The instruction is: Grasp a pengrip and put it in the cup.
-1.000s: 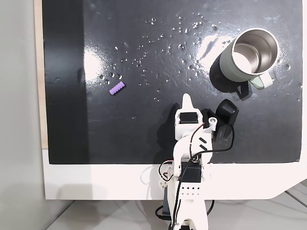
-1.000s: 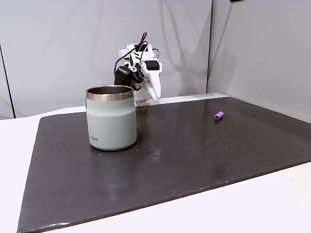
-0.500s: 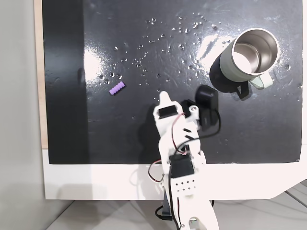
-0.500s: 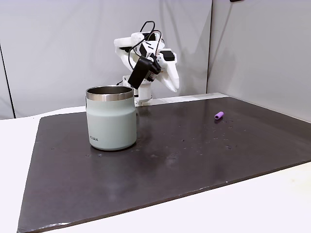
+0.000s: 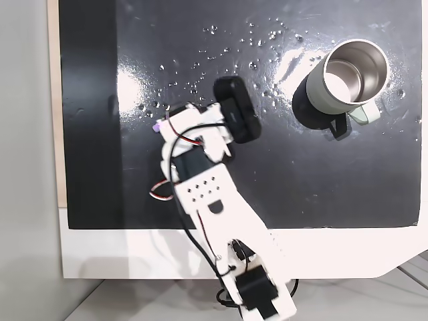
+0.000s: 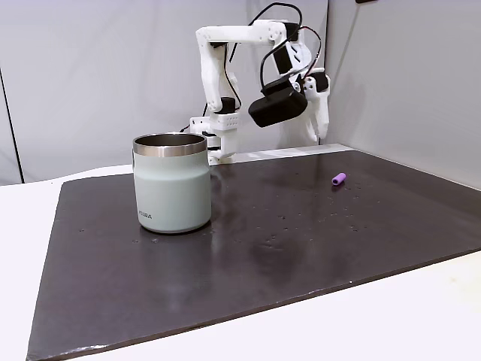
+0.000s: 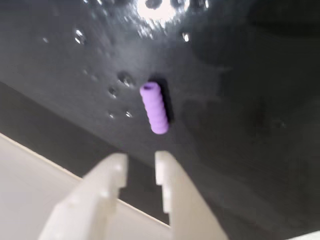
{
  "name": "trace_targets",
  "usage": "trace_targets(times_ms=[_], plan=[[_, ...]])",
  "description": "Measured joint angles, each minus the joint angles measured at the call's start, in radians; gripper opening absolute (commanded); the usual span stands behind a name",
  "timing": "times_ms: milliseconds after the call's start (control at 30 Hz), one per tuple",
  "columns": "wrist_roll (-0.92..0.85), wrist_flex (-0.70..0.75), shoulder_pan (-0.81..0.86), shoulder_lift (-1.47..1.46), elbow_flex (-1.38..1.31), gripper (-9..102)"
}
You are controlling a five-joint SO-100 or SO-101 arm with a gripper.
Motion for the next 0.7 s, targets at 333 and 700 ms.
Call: trace_targets(times_ms=[333,700], plan=[[0.060,0.084,-0.092,-0.284,-0.222,18],[0.072,0.114,-0.100,-0.480,-0.371,18]])
